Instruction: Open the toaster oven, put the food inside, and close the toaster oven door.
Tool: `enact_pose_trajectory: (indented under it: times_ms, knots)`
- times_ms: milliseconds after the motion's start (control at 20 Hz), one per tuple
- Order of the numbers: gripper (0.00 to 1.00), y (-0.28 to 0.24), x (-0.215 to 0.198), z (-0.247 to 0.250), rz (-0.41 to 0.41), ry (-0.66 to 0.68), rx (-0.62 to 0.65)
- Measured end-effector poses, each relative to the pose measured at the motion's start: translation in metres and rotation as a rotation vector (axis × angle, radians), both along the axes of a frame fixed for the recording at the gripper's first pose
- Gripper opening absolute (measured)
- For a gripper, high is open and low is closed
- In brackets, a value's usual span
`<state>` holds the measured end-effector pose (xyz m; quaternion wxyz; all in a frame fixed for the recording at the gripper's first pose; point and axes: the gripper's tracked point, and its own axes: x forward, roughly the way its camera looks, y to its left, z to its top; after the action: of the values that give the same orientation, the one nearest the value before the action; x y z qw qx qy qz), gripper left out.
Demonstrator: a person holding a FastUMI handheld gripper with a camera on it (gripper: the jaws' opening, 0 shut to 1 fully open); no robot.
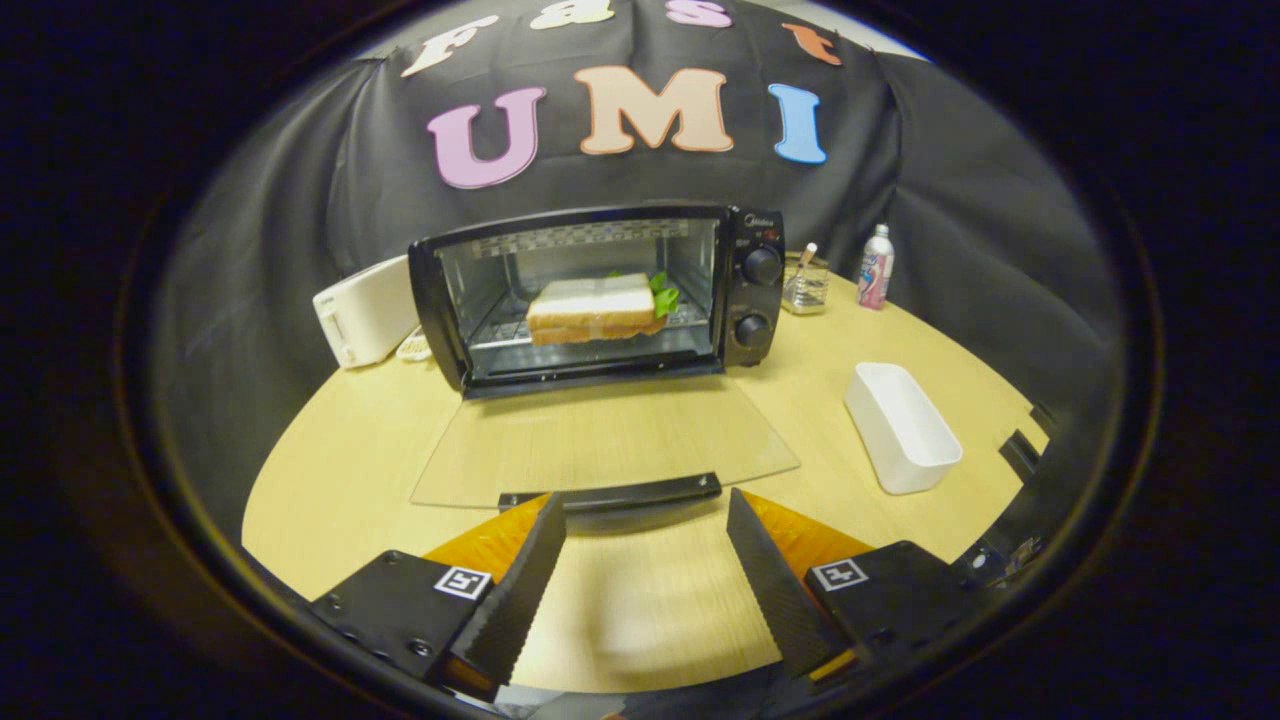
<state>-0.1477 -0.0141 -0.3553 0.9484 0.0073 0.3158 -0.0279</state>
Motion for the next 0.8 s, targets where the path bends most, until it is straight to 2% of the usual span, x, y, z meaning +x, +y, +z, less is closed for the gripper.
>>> enact_pose_trajectory:
  times_ms: [400,800]
  knots:
    - [1.0,0.012,0.007,-0.026,0.041,0.061,0.004]
    - [1.0,0.019,0.016,-0.029,0.07,0.072,-0.006]
